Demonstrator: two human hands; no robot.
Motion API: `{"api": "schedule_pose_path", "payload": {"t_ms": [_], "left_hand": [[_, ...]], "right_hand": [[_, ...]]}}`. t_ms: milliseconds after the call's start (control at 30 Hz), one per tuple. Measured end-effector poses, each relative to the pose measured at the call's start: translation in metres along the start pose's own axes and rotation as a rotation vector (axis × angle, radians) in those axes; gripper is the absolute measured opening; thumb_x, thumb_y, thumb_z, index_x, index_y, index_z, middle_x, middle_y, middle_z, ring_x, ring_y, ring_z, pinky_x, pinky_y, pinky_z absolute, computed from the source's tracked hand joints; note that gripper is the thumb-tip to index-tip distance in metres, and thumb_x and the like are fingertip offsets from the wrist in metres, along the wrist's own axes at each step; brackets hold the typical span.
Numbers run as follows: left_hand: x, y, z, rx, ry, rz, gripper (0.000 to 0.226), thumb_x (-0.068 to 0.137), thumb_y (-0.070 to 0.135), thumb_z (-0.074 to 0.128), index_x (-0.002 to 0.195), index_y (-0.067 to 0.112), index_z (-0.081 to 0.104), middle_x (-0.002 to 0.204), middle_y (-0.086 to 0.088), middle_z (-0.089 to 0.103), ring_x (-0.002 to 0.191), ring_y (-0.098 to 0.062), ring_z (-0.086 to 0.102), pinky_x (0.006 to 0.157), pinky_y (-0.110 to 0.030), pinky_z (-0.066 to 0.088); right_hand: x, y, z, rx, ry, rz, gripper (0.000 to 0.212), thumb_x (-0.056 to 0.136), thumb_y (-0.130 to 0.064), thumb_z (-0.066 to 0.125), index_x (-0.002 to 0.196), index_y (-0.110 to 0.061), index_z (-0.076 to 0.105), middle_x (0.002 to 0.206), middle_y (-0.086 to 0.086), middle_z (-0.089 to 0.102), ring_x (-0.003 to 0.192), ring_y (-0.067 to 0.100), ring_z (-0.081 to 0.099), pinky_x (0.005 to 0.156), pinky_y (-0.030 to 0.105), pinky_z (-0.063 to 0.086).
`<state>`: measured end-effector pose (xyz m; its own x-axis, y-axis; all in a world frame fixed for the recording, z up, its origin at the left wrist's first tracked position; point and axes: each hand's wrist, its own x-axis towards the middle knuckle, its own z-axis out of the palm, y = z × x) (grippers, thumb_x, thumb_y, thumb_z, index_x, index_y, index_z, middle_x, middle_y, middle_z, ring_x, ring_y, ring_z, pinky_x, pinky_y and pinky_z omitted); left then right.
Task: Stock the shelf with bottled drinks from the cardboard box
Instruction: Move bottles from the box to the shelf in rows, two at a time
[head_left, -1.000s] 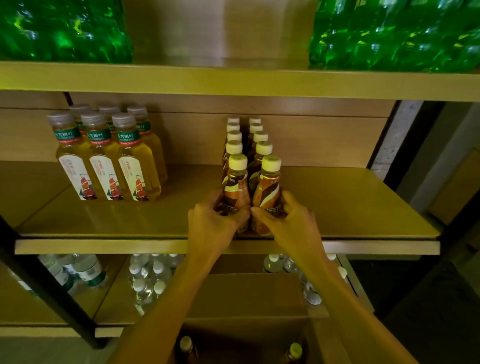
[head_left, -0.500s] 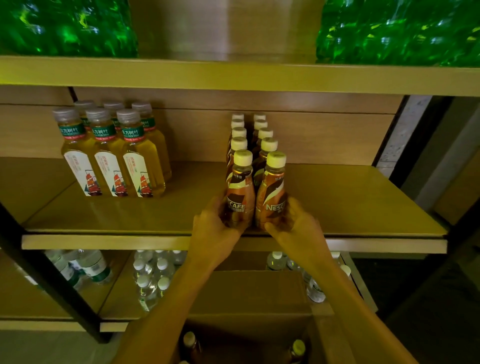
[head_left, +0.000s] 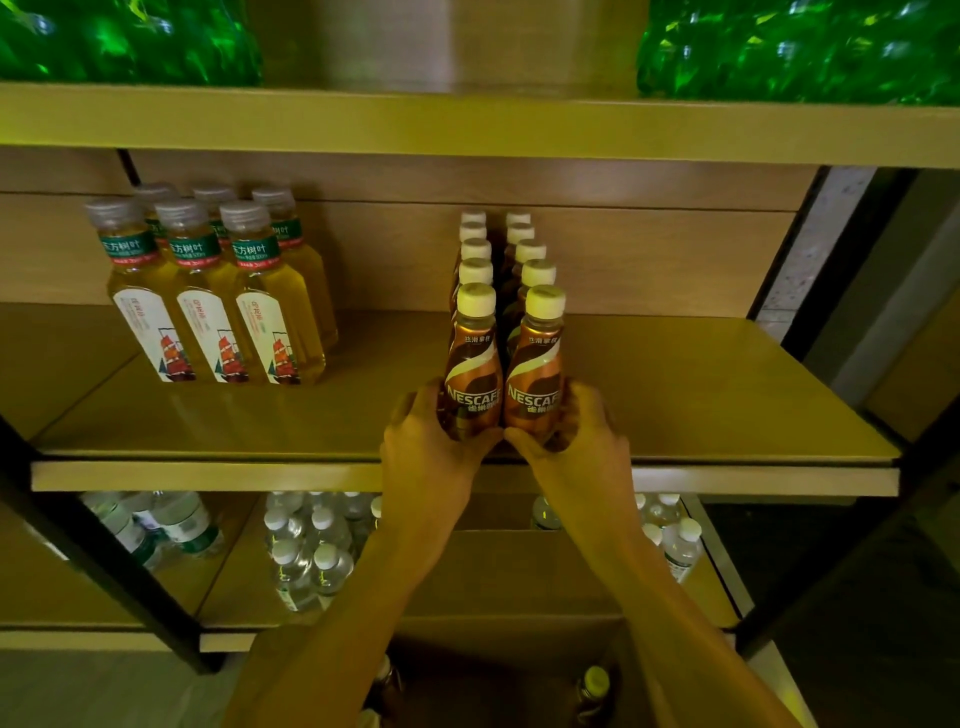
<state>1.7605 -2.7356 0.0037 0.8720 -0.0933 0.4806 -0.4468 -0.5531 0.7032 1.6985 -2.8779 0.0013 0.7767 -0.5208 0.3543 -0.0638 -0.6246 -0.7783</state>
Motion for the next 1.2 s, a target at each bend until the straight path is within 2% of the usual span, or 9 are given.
{"api": "schedule_pose_path", "payload": {"t_ms": [133,233,333,533,667,767,967,1067,1200], "left_hand": [[0.001,0.001,-0.002,0.041,-0.019,0.034,0.068,0.069,0.047,0.085,0.123,0.014,0.061,0.107,-0.003,0.064,0.095,-0.022,0.064,0.074,-0.034,0.055],[-0.001,0.0,-0.01,0.214,-0.045,0.112,0.065,0.074,0.057,0.077,0.119,0.013,0.062,0.11,-0.005,0.063,0.101,-0.025,0.061,0.076,-0.033,0.049],[-0.006,-0.004,-0.021,0.365,-0.019,0.204,0.062,0.079,0.064,0.067,0.116,0.014,0.065,0.112,-0.005,0.065,0.108,-0.027,0.06,0.082,-0.035,0.05],[-0.037,-0.024,-0.046,0.451,-0.09,0.234,0.067,0.083,0.068,0.048,0.117,0.013,0.067,0.125,-0.009,0.064,0.124,-0.031,0.054,0.092,-0.047,0.053],[-0.072,-0.033,-0.057,0.414,-0.068,0.265,0.059,0.083,0.061,0.052,0.116,0.014,0.067,0.124,-0.006,0.063,0.122,-0.029,0.055,0.091,-0.045,0.054],[-0.105,-0.045,-0.056,0.413,-0.133,0.262,0.063,0.085,0.062,0.053,0.125,0.014,0.064,0.13,-0.003,0.058,0.125,-0.024,0.053,0.094,-0.04,0.053],[-0.17,-0.091,-0.021,0.478,-0.37,0.12,0.065,0.084,0.067,0.046,0.126,0.02,0.061,0.131,0.001,0.056,0.113,-0.022,0.061,0.074,-0.036,0.059],[-0.202,-0.122,0.001,0.542,-0.514,0.045,0.067,0.083,0.066,0.044,0.123,0.017,0.065,0.128,-0.003,0.06,0.116,-0.026,0.061,0.08,-0.04,0.059],[-0.23,-0.149,0.026,0.574,-0.651,-0.05,0.07,0.085,0.065,0.044,0.131,0.015,0.061,0.134,-0.004,0.059,0.127,-0.027,0.054,0.089,-0.043,0.056]], "right_hand": [[-0.002,-0.001,-0.001,-0.075,-0.033,-0.017,0.073,0.078,-0.045,0.08,0.137,-0.019,0.044,0.13,0.002,0.056,0.111,0.02,0.064,0.087,0.028,0.054],[-0.006,-0.002,-0.007,-0.333,-0.041,-0.124,0.072,0.085,-0.057,0.068,0.138,-0.013,0.045,0.131,0.007,0.055,0.12,0.028,0.055,0.09,0.039,0.054],[-0.013,0.001,-0.018,-0.493,-0.033,-0.192,0.064,0.09,-0.063,0.055,0.133,-0.015,0.052,0.131,0.005,0.056,0.124,0.027,0.051,0.092,0.039,0.053],[-0.047,0.015,-0.035,-0.523,0.039,-0.31,0.049,0.092,-0.053,0.055,0.122,-0.016,0.064,0.126,0.005,0.062,0.117,0.028,0.058,0.087,0.045,0.056],[-0.08,0.027,-0.037,-0.561,0.0,-0.283,0.049,0.093,-0.053,0.055,0.127,-0.018,0.062,0.133,0.004,0.059,0.127,0.026,0.052,0.096,0.044,0.053],[-0.108,0.042,-0.031,-0.565,-0.02,-0.284,0.051,0.094,-0.053,0.052,0.128,-0.017,0.062,0.129,0.004,0.061,0.124,0.025,0.056,0.096,0.041,0.053],[-0.16,0.101,-0.003,-0.577,-0.243,-0.104,0.05,0.094,-0.05,0.057,0.134,-0.02,0.057,0.137,0.001,0.057,0.13,0.026,0.051,0.098,0.04,0.051],[-0.187,0.135,0.01,-0.588,-0.394,0.065,0.053,0.098,-0.054,0.047,0.141,-0.023,0.051,0.146,-0.001,0.05,0.137,0.023,0.044,0.105,0.039,0.047],[-0.209,0.168,0.02,-0.637,-0.47,0.177,0.054,0.098,-0.054,0.045,0.142,-0.022,0.05,0.148,0.0,0.05,0.137,0.02,0.045,0.106,0.034,0.045]]}}
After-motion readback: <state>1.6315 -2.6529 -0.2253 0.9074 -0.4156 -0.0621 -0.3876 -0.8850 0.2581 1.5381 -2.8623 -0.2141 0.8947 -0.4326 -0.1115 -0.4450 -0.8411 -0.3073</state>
